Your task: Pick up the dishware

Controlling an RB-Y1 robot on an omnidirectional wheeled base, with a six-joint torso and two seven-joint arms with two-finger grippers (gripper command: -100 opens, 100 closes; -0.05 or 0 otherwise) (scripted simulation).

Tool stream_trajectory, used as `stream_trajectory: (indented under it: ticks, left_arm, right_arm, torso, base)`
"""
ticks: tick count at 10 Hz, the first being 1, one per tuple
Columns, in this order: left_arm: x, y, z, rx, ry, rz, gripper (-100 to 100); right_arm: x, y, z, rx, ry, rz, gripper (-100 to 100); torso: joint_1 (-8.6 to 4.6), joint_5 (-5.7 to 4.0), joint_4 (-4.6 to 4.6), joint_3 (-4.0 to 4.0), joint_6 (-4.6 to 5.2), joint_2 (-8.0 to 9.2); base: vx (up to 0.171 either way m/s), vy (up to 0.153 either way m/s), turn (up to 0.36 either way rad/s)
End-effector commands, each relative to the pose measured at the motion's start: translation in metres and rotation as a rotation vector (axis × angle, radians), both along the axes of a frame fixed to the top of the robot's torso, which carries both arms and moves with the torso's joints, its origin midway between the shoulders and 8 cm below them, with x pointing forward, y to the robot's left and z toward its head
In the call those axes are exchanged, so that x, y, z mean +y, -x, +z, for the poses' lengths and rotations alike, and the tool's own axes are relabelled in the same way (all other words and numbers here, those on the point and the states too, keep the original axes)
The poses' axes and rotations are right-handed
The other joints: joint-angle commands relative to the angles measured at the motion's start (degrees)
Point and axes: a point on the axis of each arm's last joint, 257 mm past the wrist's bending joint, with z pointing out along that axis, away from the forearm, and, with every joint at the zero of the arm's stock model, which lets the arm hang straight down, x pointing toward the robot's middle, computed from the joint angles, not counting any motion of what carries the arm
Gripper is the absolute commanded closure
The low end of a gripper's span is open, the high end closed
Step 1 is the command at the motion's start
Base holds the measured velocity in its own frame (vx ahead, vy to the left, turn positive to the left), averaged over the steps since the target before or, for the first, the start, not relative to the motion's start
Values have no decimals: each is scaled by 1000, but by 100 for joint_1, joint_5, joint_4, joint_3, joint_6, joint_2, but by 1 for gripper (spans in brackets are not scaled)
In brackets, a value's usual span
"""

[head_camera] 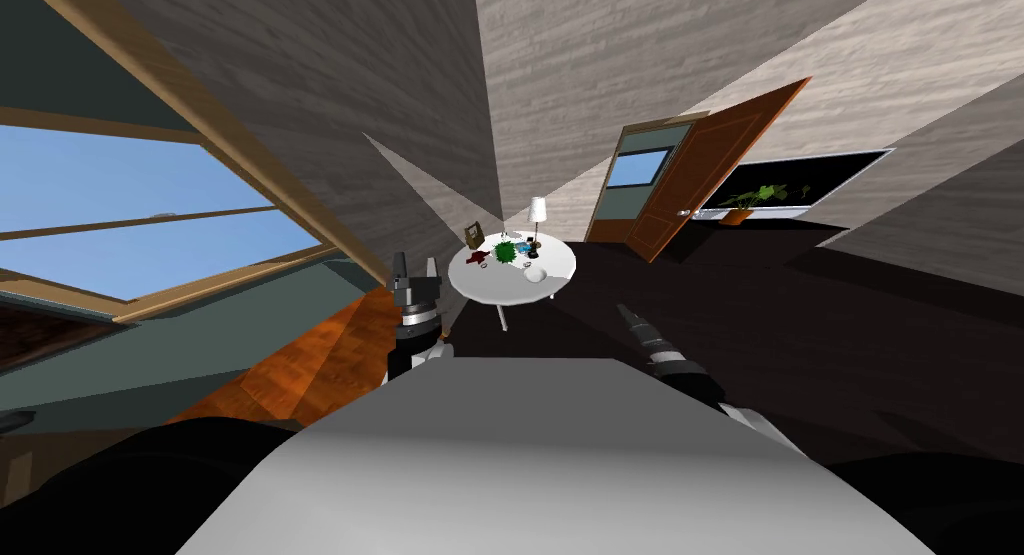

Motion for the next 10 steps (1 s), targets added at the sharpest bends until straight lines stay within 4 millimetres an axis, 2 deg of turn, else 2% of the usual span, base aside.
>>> stream_trajectory:
  ticks: [1,2,3,4,5,7,8,9,10]
  left_arm:
    - [0,0,0,0,0,0,0]
    - [0,0,0,0,0,0,0]
    - [0,0,0,0,0,0,0]
    - [0,0,0,0,0,0,0]
    - [0,0,0,0,0,0,0]
    - [0,0,0,0,0,0,0]
    - [0,0,0,0,0,0,0]
    - [0,0,0,0,0,0,0]
    - [0,0,0,0,0,0,0]
  right_arm:
    - [-15,14,-22,81,105,-3,-100]
    - [-30,24,-36,139,192,-1,-100]
    - [-32,26,-39,149,195,-3,-100]
    - [-48,37,-52,210,287,4,-100]
    - [-50,39,-55,217,286,0,-100]
    - [-83,62,-78,338,463,23,-100]
    - [-86,66,-83,353,470,20,-100]
    - [-101,76,-90,406,564,43,-100]
    - [-105,80,-95,420,562,37,-100]
  torso:
    - [0,0,0,0,0,0]
    - [2,0,0,0,0,1]
    - [10,2,1,2,-4,4]
    - [7,2,0,1,1,1]
    - [7,2,-1,-2,-2,-5]
    - [2,1,-2,-4,-2,-8]
    - [12,3,-1,-3,-4,-5]
    - [8,3,-1,-3,1,-6]
    - [8,2,-1,-4,-3,-7]
  base:
    - [-41,39,77]
    - [-60,71,192]
    - [-41,55,54]
    - [-20,55,135]
    - [-14,36,49]
    - [-31,65,196]
    - [-27,61,88]
    - [-24,63,164]
    - [-16,43,90]
